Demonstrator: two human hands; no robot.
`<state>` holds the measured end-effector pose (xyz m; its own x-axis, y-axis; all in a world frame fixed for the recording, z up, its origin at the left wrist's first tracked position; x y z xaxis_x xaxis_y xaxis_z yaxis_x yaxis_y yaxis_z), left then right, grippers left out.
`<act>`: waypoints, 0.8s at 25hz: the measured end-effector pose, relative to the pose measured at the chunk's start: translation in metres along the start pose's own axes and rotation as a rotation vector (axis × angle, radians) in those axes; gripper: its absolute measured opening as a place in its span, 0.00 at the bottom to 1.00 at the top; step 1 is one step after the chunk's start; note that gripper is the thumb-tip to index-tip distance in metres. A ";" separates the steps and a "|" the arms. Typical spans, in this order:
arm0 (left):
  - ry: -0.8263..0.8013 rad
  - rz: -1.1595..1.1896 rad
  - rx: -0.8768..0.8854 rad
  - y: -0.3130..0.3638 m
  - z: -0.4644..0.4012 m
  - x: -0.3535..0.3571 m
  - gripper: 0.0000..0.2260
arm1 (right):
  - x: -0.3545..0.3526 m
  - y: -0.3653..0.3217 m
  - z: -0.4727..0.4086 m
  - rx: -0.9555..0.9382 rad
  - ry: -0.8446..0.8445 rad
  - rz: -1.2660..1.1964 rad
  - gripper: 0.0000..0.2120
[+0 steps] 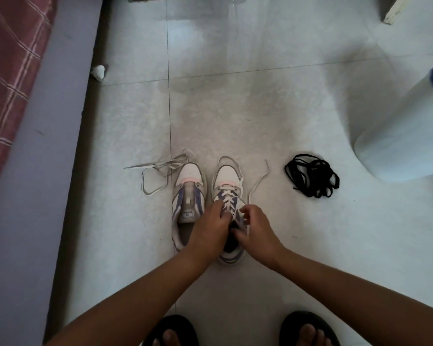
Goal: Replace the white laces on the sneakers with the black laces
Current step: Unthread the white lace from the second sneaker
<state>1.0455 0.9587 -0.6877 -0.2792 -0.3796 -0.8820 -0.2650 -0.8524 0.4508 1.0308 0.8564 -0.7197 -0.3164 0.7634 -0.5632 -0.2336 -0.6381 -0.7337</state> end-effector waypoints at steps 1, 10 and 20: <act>-0.014 0.031 -0.040 -0.003 0.000 0.001 0.06 | 0.004 -0.002 -0.002 -0.072 -0.046 0.162 0.22; -0.326 0.848 -0.348 -0.008 -0.005 -0.005 0.03 | -0.003 -0.022 -0.017 -0.195 -0.033 0.406 0.15; -0.090 1.050 -0.431 -0.064 -0.013 -0.088 0.08 | -0.084 0.033 -0.029 0.386 0.436 -0.711 0.12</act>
<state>1.0994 1.0418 -0.6405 -0.2461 -0.9663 -0.0754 0.4732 -0.1876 0.8608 1.0763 0.7740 -0.7070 0.3759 0.9091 -0.1794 -0.5559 0.0663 -0.8286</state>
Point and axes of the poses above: each hand's wrist, its own z-axis away from the middle knuckle, its own x-axis out of the palm, y = z × x, the point moved 8 cm from there along -z, towards the middle knuckle
